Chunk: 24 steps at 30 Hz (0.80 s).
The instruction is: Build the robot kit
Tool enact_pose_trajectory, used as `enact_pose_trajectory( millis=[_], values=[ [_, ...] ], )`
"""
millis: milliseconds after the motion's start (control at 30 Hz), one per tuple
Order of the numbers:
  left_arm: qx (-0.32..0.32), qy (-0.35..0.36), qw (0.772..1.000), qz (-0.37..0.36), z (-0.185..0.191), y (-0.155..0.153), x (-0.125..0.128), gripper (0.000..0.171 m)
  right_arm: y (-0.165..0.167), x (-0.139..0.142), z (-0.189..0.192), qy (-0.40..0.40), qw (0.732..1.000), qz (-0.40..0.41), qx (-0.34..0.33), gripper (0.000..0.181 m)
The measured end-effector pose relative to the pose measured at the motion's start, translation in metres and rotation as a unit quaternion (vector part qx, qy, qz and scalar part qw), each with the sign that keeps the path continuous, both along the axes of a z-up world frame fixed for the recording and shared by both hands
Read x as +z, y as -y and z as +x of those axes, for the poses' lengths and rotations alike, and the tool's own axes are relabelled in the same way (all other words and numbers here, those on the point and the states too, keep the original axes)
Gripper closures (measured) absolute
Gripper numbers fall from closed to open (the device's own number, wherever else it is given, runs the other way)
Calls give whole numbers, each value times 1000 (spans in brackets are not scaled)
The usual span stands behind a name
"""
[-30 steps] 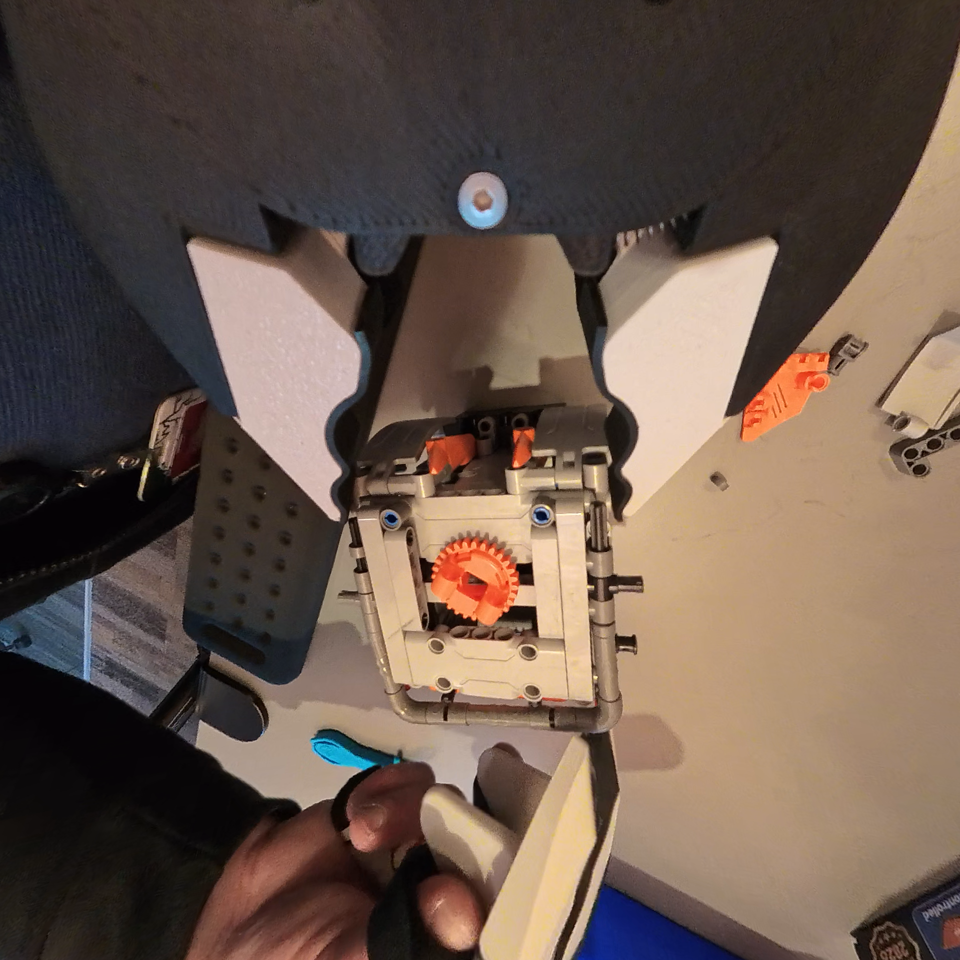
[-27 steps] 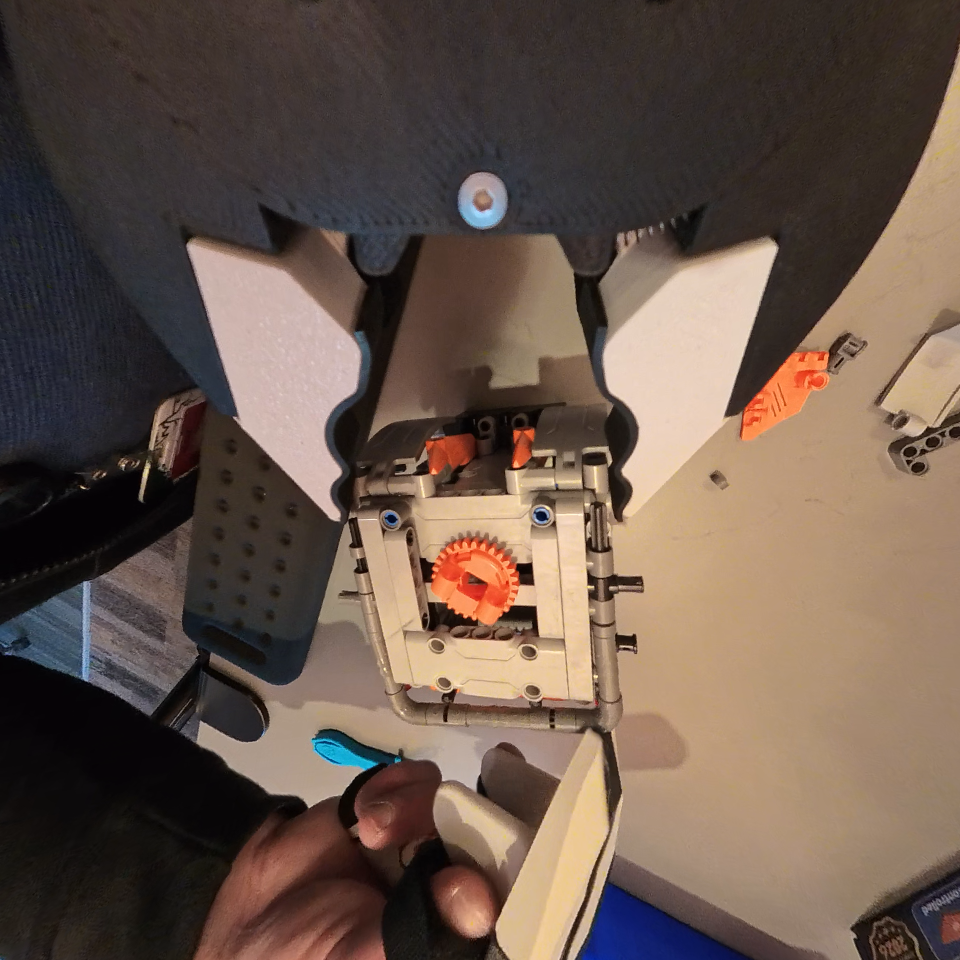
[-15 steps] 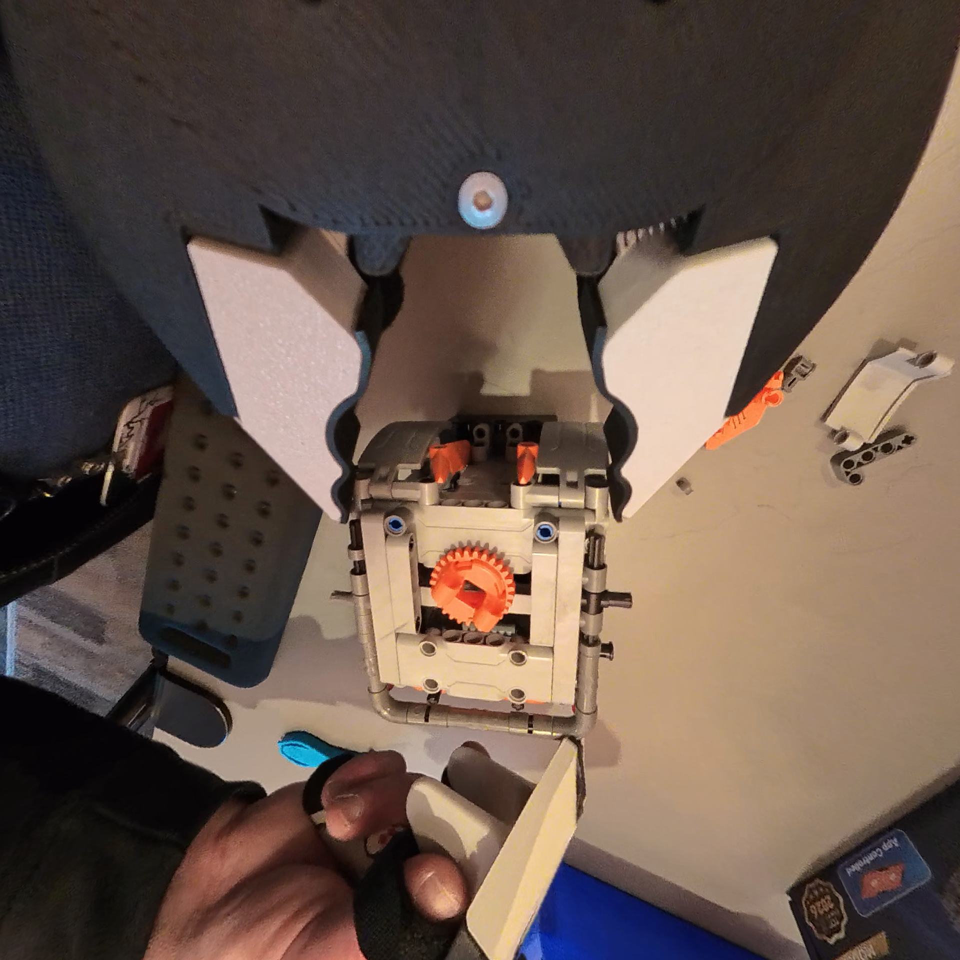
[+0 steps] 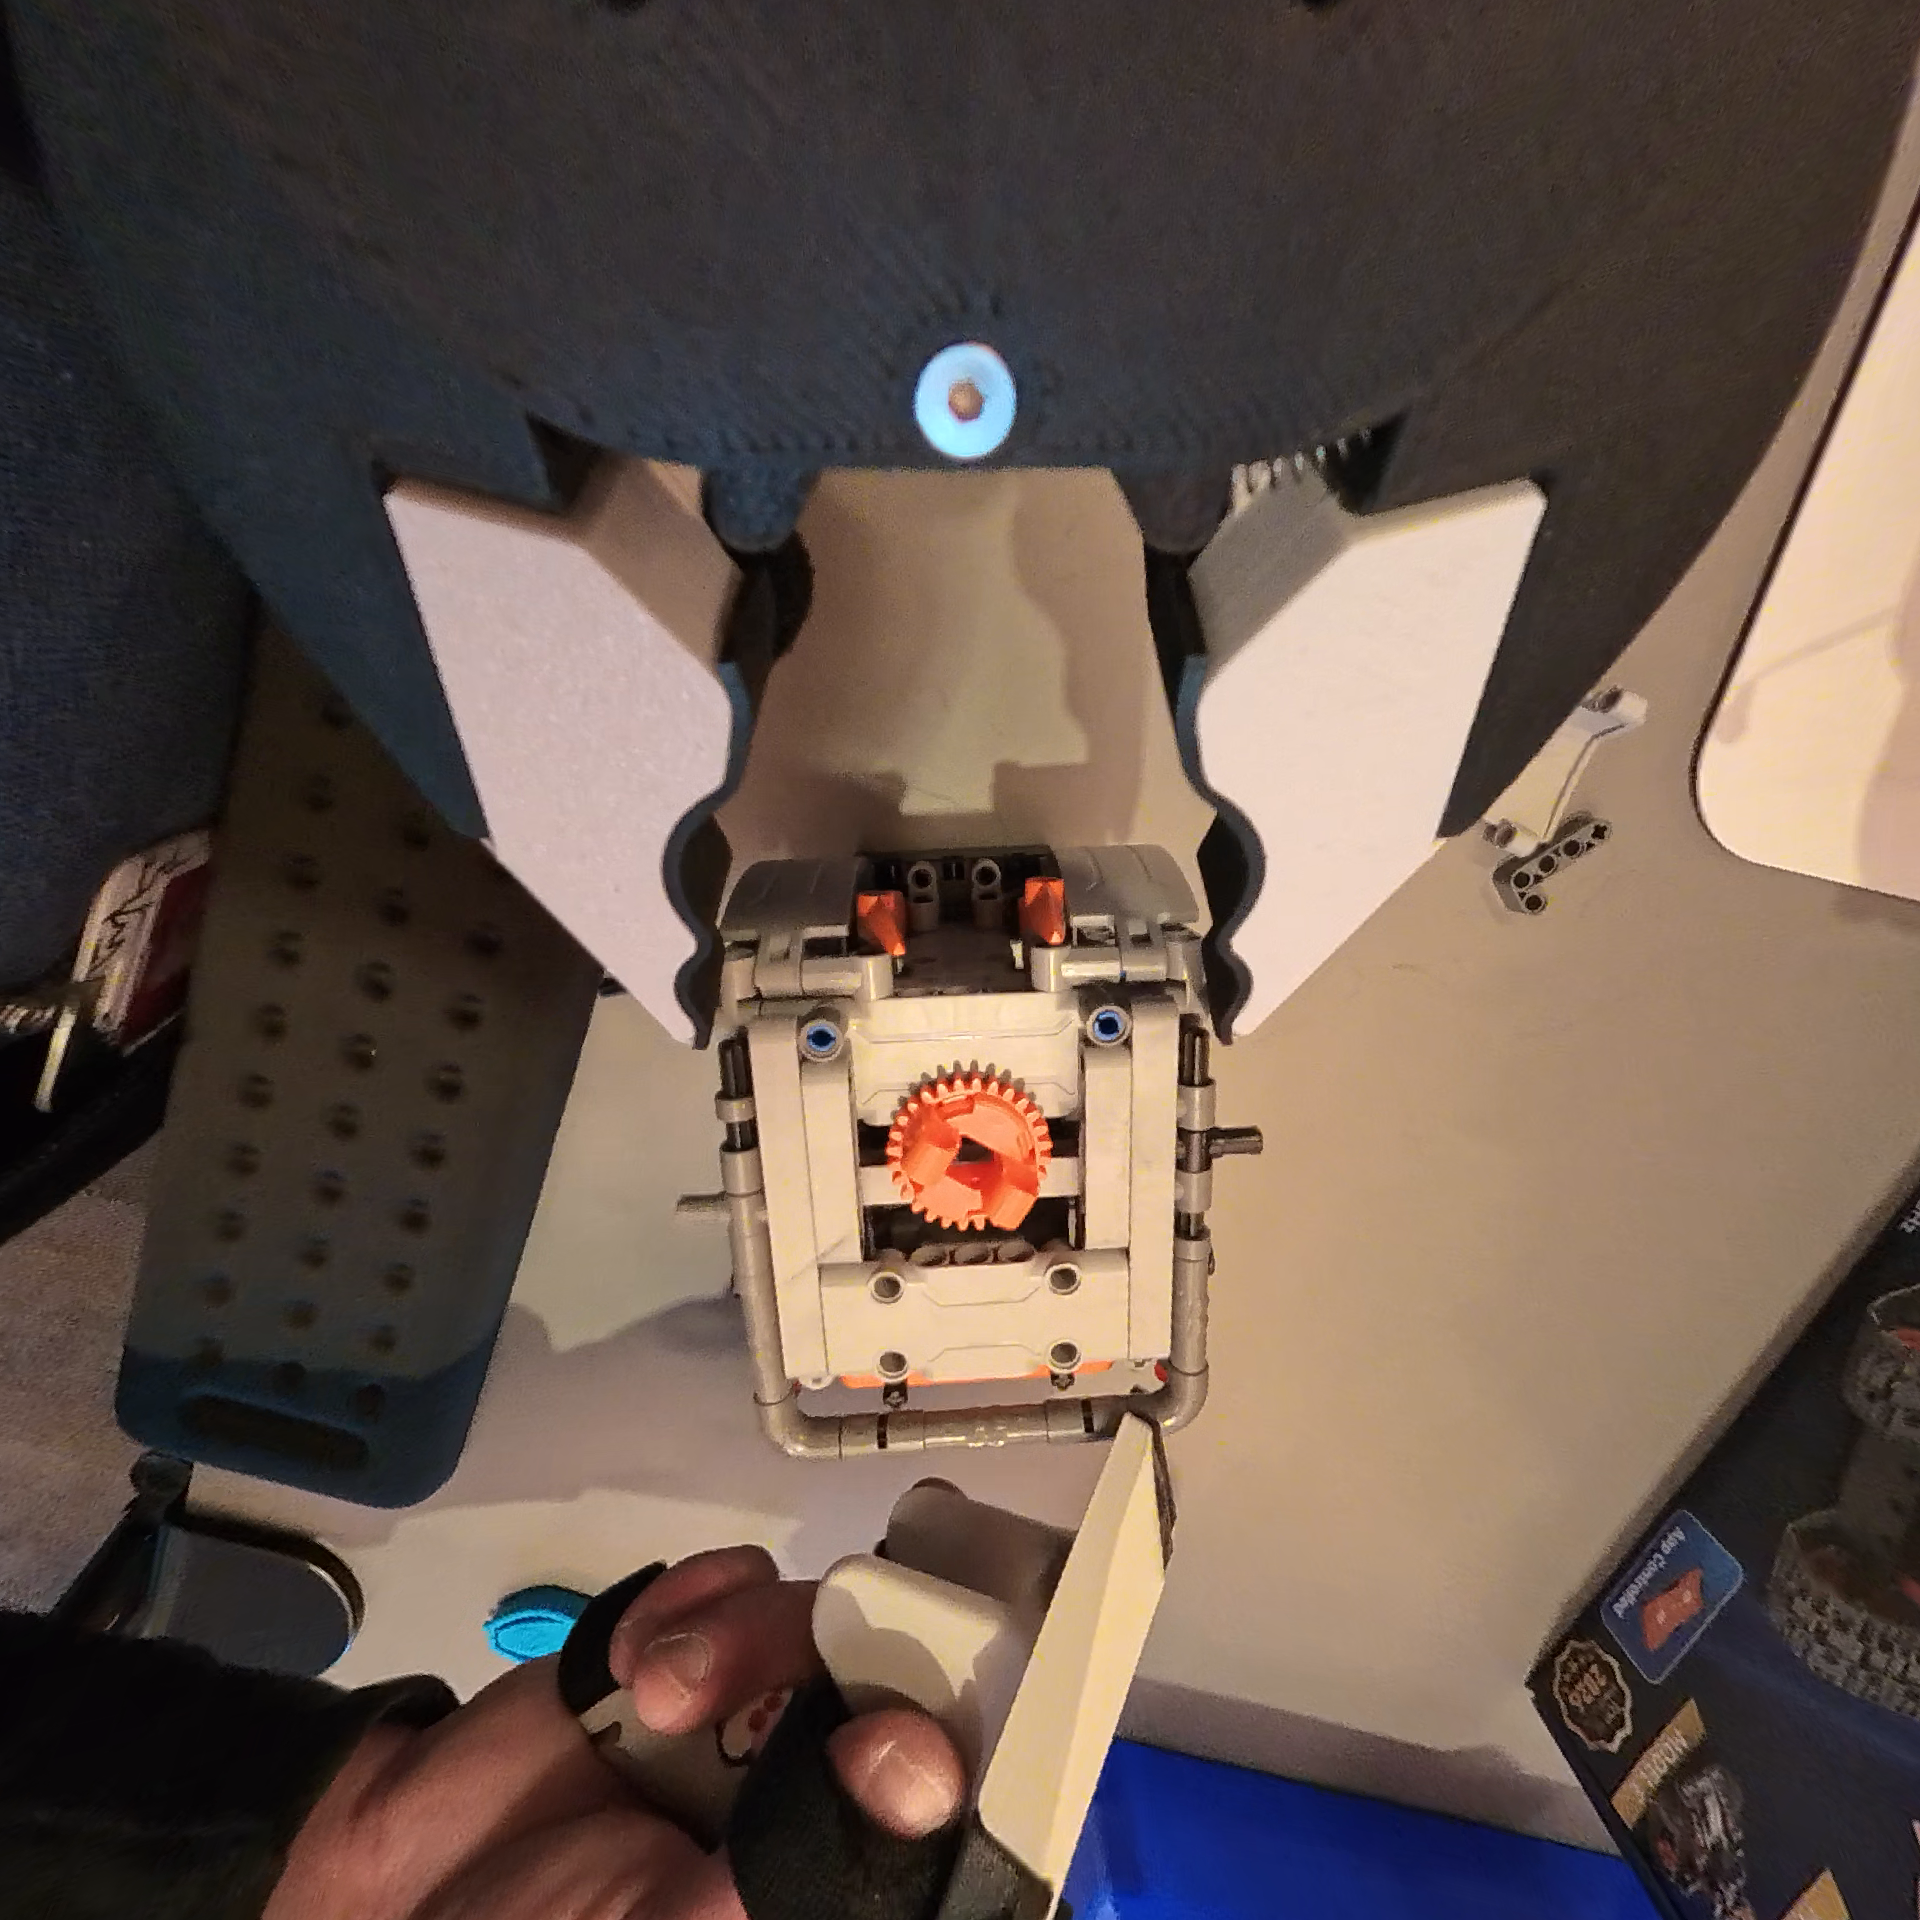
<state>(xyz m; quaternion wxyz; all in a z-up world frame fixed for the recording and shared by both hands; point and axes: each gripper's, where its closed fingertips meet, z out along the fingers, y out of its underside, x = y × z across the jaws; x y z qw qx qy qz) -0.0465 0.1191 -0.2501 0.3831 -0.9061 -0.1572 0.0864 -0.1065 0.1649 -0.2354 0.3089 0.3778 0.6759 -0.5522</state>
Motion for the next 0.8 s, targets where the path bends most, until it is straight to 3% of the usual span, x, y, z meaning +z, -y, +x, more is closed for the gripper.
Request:
enact_pose_trajectory(
  millis=[800],
  values=[
    [4, -22, 999, -30, -1, 5, 2, 84, 0, -1, 3, -9, 1000, 8, -5, 175]
  ],
)
